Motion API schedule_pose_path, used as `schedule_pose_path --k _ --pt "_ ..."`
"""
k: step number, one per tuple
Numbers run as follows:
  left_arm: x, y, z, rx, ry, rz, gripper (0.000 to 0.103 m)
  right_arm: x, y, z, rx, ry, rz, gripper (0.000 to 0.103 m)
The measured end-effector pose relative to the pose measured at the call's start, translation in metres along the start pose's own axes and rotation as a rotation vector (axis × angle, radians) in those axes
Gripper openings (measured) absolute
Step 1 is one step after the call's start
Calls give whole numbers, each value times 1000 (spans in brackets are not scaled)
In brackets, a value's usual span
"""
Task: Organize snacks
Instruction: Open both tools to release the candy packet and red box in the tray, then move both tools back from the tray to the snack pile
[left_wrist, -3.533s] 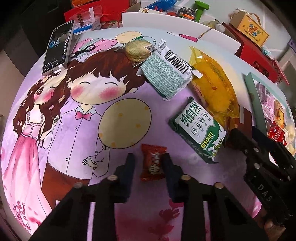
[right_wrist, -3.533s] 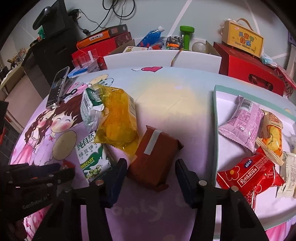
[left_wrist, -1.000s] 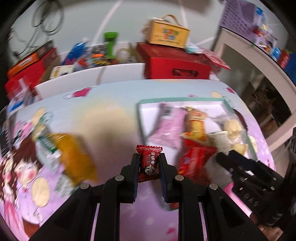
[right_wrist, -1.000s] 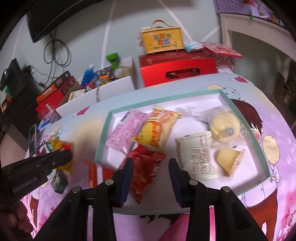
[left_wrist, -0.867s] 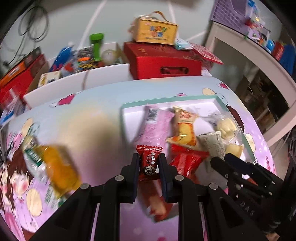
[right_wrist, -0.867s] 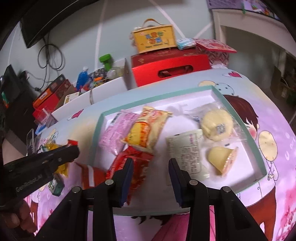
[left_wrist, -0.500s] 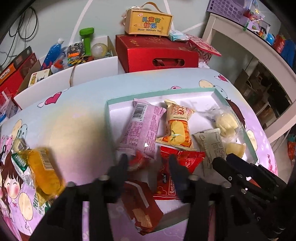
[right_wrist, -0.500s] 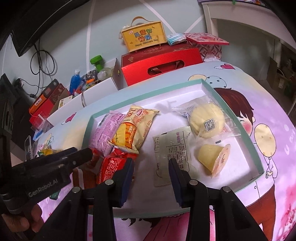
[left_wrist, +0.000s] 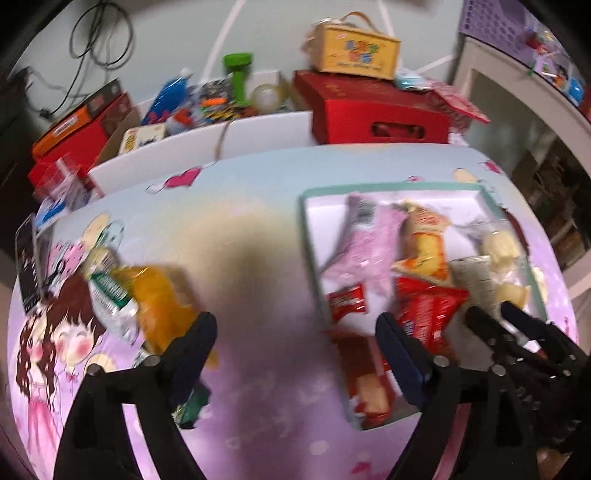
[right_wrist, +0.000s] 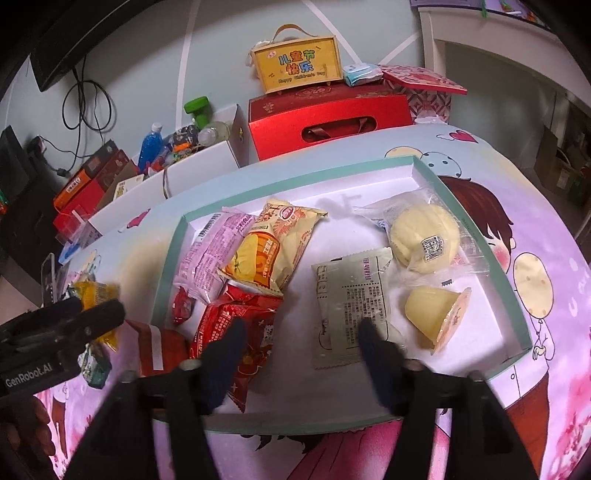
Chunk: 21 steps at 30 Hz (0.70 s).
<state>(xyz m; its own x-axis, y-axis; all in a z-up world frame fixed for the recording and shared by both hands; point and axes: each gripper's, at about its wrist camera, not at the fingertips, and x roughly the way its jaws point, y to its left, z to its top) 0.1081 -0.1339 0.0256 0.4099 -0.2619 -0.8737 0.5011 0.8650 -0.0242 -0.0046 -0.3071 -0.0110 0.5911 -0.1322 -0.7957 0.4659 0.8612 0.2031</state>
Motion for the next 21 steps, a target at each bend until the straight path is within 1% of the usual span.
schedule_pose_path --k 2,4,5,7,8,10,12,17,21 --pt "4 8 -5 -28 17 9 90 1 1 0 -4 2 -6 73" --pt "7 14 -9 -48 25 12 90 3 3 -1 -10 6 -11 79" --pt "7 17 -12 -57 27 15 91 4 3 -1 -14 6 -10 80" --pt "8 22 -15 -74 26 24 91 4 6 -1 -25 3 -10 87" --pt "7 24 -16 -81 25 27 93 4 8 -1 -34 -1 -14 89" --pt "7 30 -19 -99 25 36 97 4 10 -1 -47 -5 -16 97" --pt "3 35 -22 -114 18 46 98 4 14 -2 -62 -12 -17 103" --pt "-3 47 -24 -145 2 48 98 4 22 -3 -93 -32 -14 103" --pt "-8 57 -25 -155 -5 54 98 3 27 -3 -93 -42 -9 103"
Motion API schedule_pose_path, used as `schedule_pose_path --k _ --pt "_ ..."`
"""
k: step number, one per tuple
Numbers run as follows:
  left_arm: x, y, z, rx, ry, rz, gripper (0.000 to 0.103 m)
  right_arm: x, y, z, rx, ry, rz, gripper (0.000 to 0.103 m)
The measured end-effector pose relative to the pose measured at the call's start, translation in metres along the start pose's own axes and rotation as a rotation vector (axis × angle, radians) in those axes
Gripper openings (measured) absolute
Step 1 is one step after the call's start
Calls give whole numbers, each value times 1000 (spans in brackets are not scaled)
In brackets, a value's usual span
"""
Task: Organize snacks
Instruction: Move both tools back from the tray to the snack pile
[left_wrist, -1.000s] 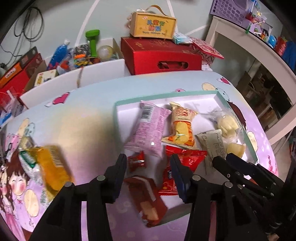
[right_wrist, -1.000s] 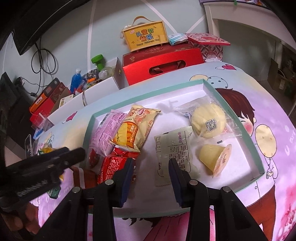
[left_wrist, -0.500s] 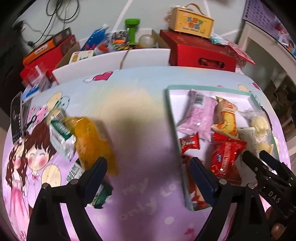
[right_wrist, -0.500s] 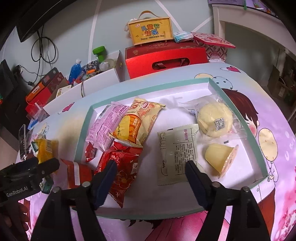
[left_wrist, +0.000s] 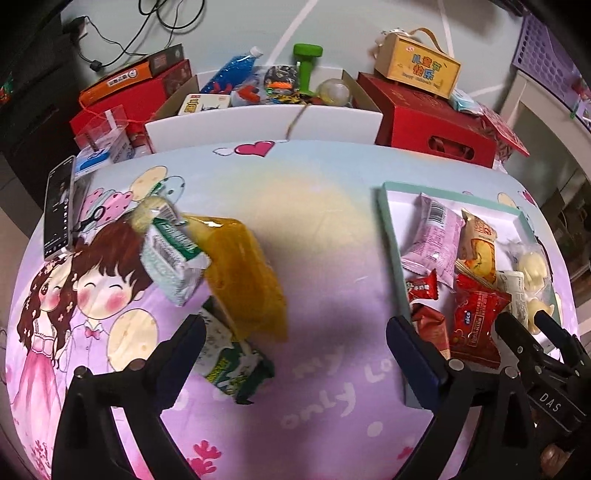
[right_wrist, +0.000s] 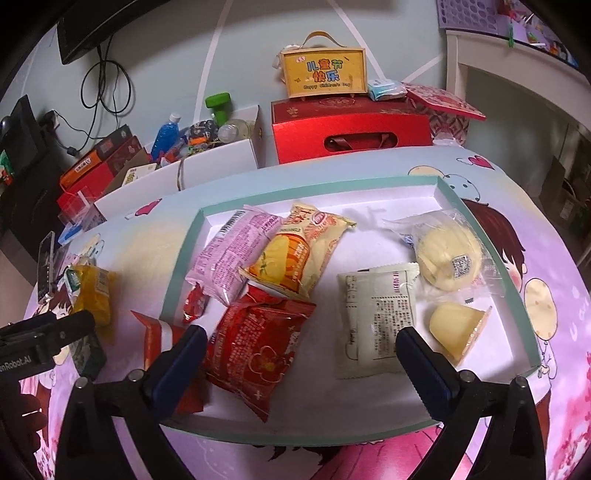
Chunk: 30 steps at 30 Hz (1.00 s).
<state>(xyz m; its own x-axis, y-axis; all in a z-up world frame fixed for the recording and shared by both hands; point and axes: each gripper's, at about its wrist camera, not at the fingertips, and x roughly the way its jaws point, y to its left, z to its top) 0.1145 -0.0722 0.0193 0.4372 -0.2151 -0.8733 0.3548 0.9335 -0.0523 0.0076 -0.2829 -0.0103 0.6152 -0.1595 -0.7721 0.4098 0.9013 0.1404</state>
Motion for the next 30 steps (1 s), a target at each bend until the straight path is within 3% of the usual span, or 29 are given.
schedule_pose_path --k 7,18,25,30 --pt "-19 40 3 -67 -45 38 98 -10 21 5 -16 -35 57 103" --pt "-38 130 -13 -288 -70 153 98 -25 91 5 -119 -114 234 103" --pt "-27 150 -23 -356 -34 132 98 -11 134 -8 -184 -77 326 103" --pt "-8 149 -26 -393 20 70 98 1 157 -18 -236 -37 377 103"
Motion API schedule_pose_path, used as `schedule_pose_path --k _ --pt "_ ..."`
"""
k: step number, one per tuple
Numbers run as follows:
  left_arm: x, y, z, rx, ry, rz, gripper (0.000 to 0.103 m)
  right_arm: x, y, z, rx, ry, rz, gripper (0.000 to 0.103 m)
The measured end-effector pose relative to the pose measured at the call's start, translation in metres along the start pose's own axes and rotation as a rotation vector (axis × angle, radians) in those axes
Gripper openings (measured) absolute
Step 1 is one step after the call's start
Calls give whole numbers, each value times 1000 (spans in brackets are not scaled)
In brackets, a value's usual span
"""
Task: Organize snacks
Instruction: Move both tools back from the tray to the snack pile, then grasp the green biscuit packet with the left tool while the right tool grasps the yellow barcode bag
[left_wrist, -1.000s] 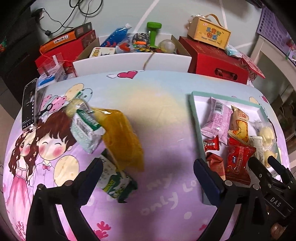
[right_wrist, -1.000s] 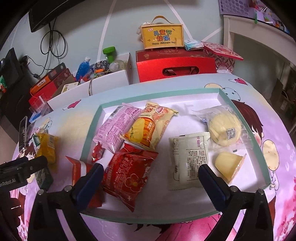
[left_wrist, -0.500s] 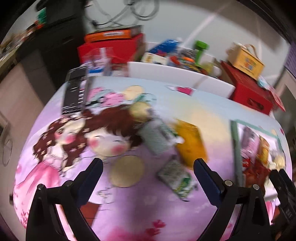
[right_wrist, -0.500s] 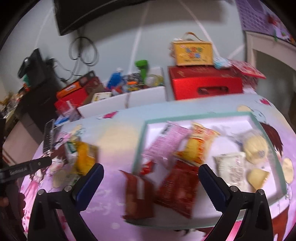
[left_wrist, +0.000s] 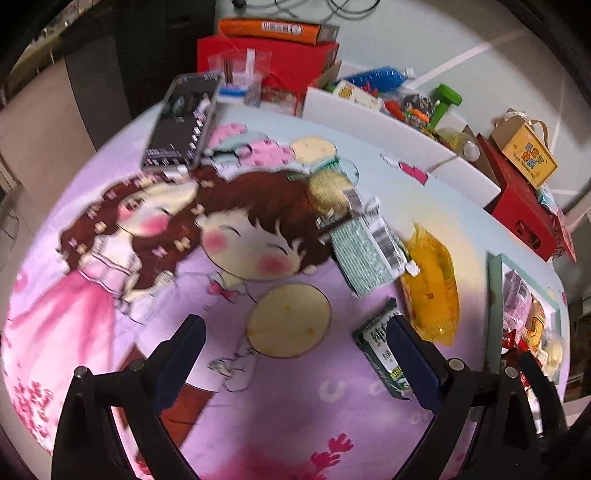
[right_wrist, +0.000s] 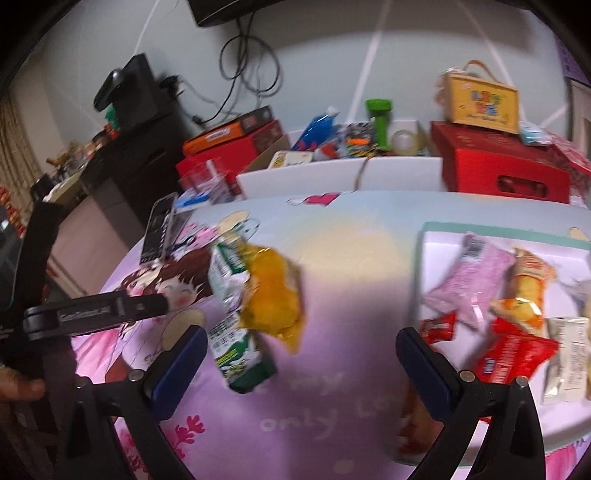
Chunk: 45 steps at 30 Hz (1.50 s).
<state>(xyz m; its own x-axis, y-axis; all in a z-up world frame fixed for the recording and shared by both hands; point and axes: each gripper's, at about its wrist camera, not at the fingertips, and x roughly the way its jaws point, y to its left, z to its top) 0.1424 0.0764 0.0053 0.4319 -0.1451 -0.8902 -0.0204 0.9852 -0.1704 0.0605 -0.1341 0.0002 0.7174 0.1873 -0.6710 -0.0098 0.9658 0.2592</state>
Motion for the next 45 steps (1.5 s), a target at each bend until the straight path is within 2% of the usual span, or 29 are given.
schedule_pose_path --k 5,13,16,23,28,34,40,45 --pt "11 -8 -2 -4 37 -35 98 8 -6 -1 36 29 17 103" --pt "24 -17 -6 -8 83 -81 98 10 -24 15 135 52 112 103" --pt "30 -18 -7 -19 98 -85 98 18 -28 26 153 97 157 103" --pt "41 -30 -11 -12 132 -112 98 45 -27 43 122 207 160 102" --pt "50 -41 -15 10 159 -117 98 65 -27 50 131 284 192 97" --pt "57 -57 -16 51 167 -109 98 94 -22 52 132 393 203 92" --pt "63 -68 -17 87 164 -79 98 113 -11 53 61 449 140 80" --pt "65 -67 -16 112 162 -56 98 123 -5 51 33 474 123 76"
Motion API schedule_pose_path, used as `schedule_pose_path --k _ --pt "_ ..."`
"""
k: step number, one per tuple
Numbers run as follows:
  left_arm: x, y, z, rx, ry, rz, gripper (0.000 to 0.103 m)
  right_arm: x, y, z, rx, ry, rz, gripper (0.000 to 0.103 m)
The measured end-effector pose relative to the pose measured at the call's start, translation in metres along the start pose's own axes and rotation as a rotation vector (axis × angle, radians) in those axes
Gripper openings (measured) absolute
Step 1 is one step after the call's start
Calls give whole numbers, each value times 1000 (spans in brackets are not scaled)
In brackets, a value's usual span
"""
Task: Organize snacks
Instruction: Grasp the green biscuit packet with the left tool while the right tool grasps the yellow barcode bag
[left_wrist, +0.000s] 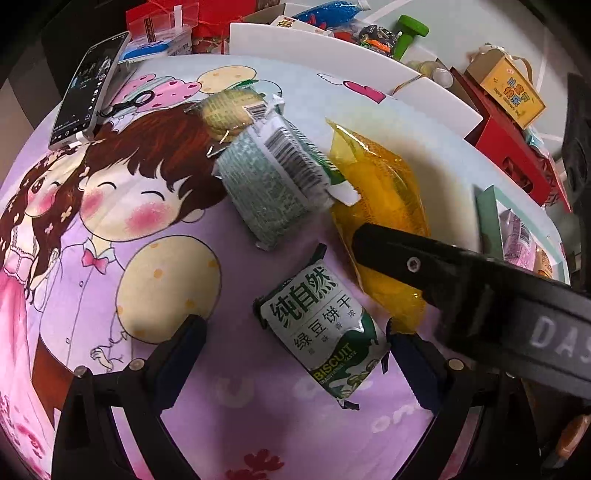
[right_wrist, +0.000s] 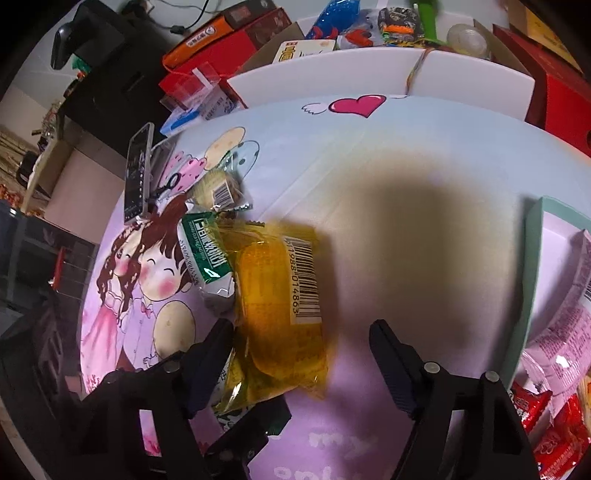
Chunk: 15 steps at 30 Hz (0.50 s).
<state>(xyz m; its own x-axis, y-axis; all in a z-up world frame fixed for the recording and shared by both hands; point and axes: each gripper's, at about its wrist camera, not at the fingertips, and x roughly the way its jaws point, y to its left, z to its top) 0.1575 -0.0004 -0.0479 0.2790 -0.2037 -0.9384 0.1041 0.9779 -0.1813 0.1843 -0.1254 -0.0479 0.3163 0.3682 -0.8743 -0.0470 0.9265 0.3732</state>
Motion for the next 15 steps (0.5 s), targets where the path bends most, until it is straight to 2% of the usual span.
schedule_pose_path --k 9,11,13,15 --pt "-4 28 3 -24 -7 92 98 3 2 1 -29 3 -65 72" --pt "-5 34 4 -38 -14 90 98 3 1 1 -32 4 -78 71" --pt "-6 36 6 -48 -21 90 96 4 1 1 -36 5 -97 70" --pt "-5 35 7 -37 -23 95 89 4 1 1 -42 5 -112 69"
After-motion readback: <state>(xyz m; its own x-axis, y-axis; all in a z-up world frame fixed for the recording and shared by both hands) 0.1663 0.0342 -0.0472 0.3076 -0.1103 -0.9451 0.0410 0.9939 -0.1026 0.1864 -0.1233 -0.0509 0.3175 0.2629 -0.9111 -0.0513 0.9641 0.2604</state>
